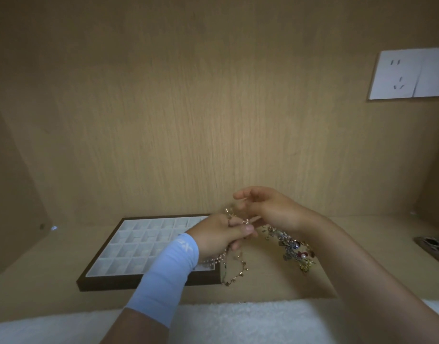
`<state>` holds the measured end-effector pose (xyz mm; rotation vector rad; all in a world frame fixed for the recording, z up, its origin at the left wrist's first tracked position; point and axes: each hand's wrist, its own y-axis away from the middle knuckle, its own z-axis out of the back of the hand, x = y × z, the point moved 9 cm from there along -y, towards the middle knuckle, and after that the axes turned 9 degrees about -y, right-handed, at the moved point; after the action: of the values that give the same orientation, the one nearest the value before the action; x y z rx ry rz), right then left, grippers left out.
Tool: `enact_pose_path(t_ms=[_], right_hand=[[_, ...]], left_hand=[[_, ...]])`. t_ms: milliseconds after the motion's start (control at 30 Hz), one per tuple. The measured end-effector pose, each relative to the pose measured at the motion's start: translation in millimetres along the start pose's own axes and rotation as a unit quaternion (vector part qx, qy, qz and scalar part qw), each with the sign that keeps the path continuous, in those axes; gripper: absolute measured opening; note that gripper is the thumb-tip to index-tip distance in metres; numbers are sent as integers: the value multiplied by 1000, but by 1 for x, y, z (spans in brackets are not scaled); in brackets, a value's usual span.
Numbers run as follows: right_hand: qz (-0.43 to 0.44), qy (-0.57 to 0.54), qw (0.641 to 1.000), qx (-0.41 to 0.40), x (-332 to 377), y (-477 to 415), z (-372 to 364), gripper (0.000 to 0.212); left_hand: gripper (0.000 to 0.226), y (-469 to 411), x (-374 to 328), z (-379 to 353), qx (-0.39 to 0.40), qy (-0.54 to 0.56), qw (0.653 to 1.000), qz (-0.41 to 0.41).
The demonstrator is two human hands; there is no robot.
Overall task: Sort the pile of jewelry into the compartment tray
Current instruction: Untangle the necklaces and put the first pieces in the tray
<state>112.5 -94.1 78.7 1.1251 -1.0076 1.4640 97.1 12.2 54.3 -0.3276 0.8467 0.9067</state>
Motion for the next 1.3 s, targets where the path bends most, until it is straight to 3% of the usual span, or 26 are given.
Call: enact_pose_path(t_ms=[133,200,300,433,533,667,733,933,1067,1133,1233,1300], right_hand=[[1,86,996,31,8,7,3,28],[21,91,994,60,15,10,-5,29],[77,103,991,29,26,9,-5,23],[72,90,993,26,24,7,-2,14],[61,78,995,11,20,7,5,23],[35,118,992,-5,15,5,12,33],[21,117,993,-4,13,6,11,30],[31,98,995,22,15,10,2,10],[43,34,998,21,20,9,-1,11],[52,25,998,25,22,9,-2,12],[61,17,998,26,25,8,-1,12],[65,11,998,18,25,7,2,13]], left_hand=[[35,1,12,14,-54,159,985,50],[40,2,15,15,-64,182,979,72],[43,4,19,16,-54,178,979,86],[40,6,26,24,-38,143,986,80],[26,10,28,32,-24,87,993,75],[31,18,31,52,-45,-22,994,100],[34,22,31,61,-59,-99,987,112],[29,29,37,61,-5,-215,963,161],[43,27,31,70,-44,-272,948,161],[51,22,17,71,-85,-244,959,115],[46,11,-2,52,-78,-59,995,22],[37,7,-2,40,-82,31,996,4]])
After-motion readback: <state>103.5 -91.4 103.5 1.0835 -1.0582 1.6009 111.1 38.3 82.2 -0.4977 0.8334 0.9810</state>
